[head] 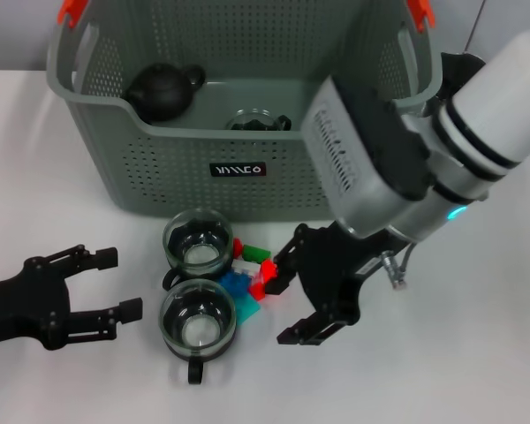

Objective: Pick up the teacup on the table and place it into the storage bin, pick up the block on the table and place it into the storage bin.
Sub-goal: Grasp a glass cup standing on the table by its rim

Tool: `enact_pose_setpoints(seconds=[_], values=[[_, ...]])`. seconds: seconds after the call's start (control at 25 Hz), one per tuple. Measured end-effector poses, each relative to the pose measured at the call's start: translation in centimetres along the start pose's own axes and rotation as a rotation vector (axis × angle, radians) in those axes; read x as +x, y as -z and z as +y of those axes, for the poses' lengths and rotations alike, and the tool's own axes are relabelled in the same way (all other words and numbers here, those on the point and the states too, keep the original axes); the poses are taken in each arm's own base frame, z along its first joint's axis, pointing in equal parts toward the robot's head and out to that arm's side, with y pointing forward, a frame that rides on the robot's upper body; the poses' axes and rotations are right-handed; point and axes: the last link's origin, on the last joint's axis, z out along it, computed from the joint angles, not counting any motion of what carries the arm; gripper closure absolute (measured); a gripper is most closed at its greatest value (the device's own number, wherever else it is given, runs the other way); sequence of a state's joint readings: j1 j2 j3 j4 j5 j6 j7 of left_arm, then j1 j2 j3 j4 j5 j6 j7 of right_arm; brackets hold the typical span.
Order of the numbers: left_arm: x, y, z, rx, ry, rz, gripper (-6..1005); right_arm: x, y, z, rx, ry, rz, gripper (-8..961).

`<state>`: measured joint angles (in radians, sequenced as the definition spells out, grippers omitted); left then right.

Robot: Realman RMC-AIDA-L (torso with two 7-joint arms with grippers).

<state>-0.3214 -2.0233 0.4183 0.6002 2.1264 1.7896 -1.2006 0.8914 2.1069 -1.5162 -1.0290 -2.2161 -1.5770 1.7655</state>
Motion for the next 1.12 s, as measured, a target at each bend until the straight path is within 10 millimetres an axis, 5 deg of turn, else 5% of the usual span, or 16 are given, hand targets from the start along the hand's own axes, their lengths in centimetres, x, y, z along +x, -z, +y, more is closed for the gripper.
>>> enact_pose_setpoints(seconds=[0.68, 0.88, 1.12], values=[[-0.1, 0.4, -0.1, 0.031, 0.038, 0.026, 66, -2.7, -2.5, 0.0, 0.019, 0.193, 0.046, 339], [0.0, 0.3, 0.1, 0.011, 0.033, 0.028, 67, -2.7, -0.5, -0.9, 0.068, 0.141, -0.027, 340], [0.4, 0.1, 0.5, -0.034, -0.008, 0.029, 66, 0.2, 4.6, -1.7, 0.152, -0.019, -0.226, 340]])
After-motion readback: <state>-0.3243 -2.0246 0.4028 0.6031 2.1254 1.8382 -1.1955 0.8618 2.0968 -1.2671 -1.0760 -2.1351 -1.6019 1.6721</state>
